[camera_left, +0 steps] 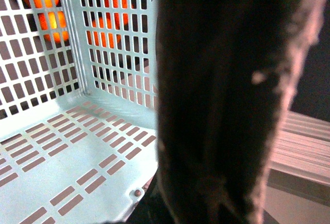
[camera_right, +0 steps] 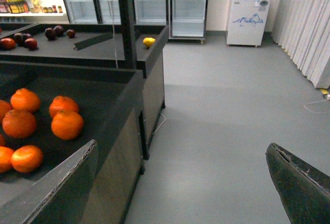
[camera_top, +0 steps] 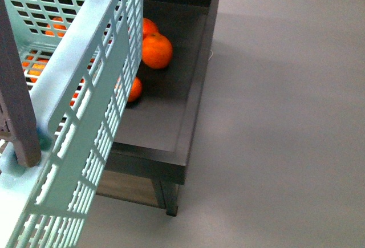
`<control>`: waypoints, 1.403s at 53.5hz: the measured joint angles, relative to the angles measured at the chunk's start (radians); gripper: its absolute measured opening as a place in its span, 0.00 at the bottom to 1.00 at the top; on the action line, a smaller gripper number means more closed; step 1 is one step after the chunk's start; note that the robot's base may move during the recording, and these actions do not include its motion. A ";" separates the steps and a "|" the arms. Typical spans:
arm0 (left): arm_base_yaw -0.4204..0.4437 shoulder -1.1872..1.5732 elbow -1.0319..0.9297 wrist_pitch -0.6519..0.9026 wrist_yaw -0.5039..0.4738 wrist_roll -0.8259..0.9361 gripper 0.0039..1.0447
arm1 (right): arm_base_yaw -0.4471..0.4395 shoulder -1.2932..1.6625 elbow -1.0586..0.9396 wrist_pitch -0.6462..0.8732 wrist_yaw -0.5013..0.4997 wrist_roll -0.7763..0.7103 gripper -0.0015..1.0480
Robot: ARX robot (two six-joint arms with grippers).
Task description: Pick lemon and mango into basket
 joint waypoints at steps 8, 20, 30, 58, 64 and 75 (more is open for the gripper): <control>0.000 0.000 0.000 0.000 0.000 0.000 0.05 | 0.000 0.000 0.000 0.000 0.000 0.000 0.92; 0.000 0.000 0.000 0.000 0.000 0.000 0.05 | 0.000 0.000 0.000 0.000 0.000 0.000 0.92; 0.000 0.000 0.000 0.000 0.000 0.000 0.05 | 0.000 0.000 0.000 0.000 0.000 0.000 0.92; 0.000 0.000 0.000 0.000 0.000 0.000 0.05 | 0.000 -0.001 0.000 0.000 0.001 0.000 0.92; 0.000 0.000 0.000 0.000 0.000 0.000 0.05 | 0.000 0.000 0.000 0.000 0.000 0.000 0.92; 0.000 0.000 -0.002 0.000 0.000 0.000 0.05 | 0.000 0.000 0.000 0.000 0.001 0.000 0.92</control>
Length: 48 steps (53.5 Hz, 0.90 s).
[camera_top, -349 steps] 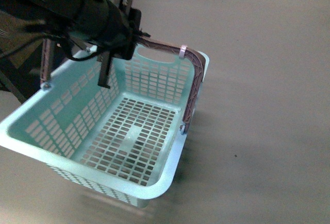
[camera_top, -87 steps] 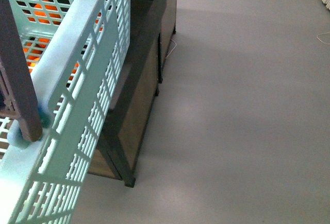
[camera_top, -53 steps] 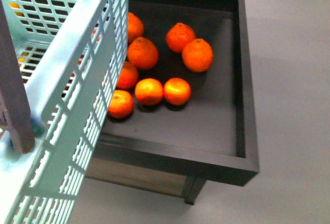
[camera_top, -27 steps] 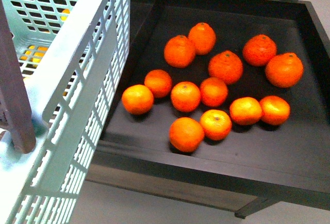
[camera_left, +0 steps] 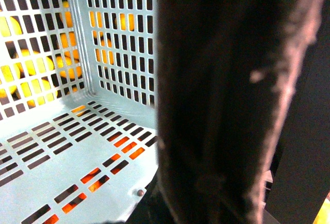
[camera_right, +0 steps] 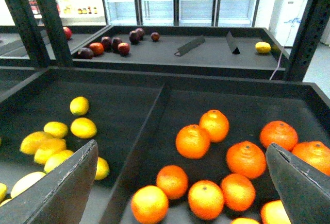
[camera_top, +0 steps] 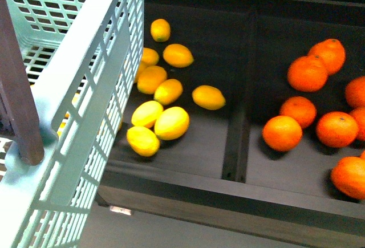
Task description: Pick lemon and mango into basket
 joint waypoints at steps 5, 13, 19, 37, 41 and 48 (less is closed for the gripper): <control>0.000 0.000 0.000 0.000 -0.001 0.000 0.05 | 0.000 0.000 0.000 0.000 0.000 0.000 0.92; 0.000 0.000 0.000 0.000 0.000 0.000 0.05 | 0.000 0.000 0.000 0.000 0.001 0.000 0.92; 0.000 0.000 0.000 0.000 -0.001 0.000 0.05 | 0.000 0.000 0.000 0.000 -0.002 0.000 0.92; 0.000 0.000 0.000 0.000 -0.003 0.001 0.05 | 0.000 0.000 0.000 0.000 -0.001 0.000 0.92; 0.000 0.000 0.000 0.000 -0.002 0.001 0.05 | 0.000 0.001 0.000 -0.001 0.000 0.000 0.92; 0.000 0.000 0.000 0.000 0.002 0.000 0.05 | 0.000 0.001 0.000 0.000 0.000 0.000 0.92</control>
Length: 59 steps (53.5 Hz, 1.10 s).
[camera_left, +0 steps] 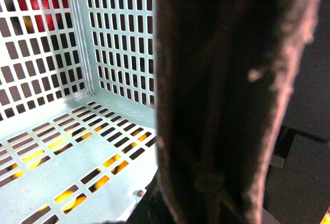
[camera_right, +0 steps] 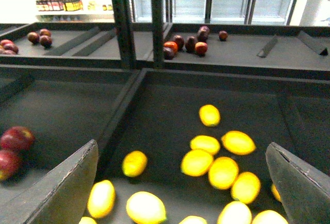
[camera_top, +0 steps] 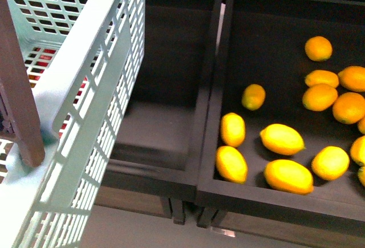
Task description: Pick lemon and mango into basket
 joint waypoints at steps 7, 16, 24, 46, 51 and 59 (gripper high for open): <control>0.000 0.000 0.000 0.000 -0.004 0.001 0.05 | 0.000 -0.001 0.000 0.000 0.000 0.000 0.92; 0.000 0.000 0.000 0.000 -0.001 0.000 0.05 | 0.000 -0.001 0.000 0.000 0.000 0.000 0.92; 0.000 -0.001 0.000 0.000 -0.003 0.001 0.05 | 0.000 -0.001 0.000 0.000 0.000 0.000 0.92; 0.001 -0.002 0.000 0.000 -0.005 0.004 0.05 | 0.000 0.000 0.000 0.000 -0.005 0.000 0.92; -0.018 0.051 0.038 -0.060 -0.078 0.155 0.05 | -0.001 0.000 0.000 0.000 -0.008 0.000 0.92; -0.081 0.306 0.204 0.049 -0.089 0.524 0.05 | -0.001 -0.001 0.000 0.000 -0.007 0.000 0.92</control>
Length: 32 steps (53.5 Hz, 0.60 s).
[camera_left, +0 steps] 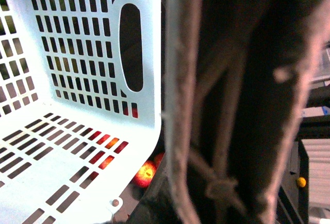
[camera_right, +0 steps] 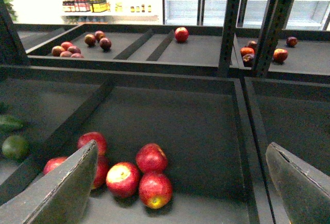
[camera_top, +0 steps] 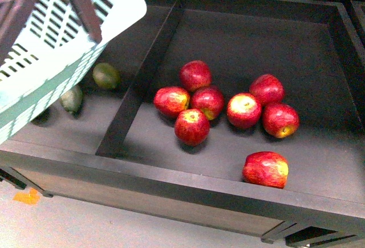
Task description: Pick lemon and mango into basket
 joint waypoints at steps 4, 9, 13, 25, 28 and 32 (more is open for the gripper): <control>-0.016 0.114 0.075 0.035 0.016 0.020 0.05 | 0.000 0.000 0.000 0.000 0.000 0.000 0.92; -0.054 0.282 0.198 0.057 0.072 0.019 0.05 | 0.000 0.000 0.000 0.000 0.003 0.000 0.92; -0.111 0.423 0.317 0.063 0.135 0.006 0.05 | 0.000 0.000 0.000 0.000 0.003 0.000 0.92; -0.259 0.636 0.552 0.062 0.256 -0.106 0.05 | 0.000 0.000 0.000 0.000 0.003 0.000 0.92; -0.281 0.650 0.576 0.061 0.270 -0.113 0.05 | 0.000 0.000 0.000 0.000 0.003 0.000 0.92; -0.321 0.662 0.603 0.062 0.287 -0.114 0.05 | 0.000 0.000 0.000 0.000 0.003 0.000 0.92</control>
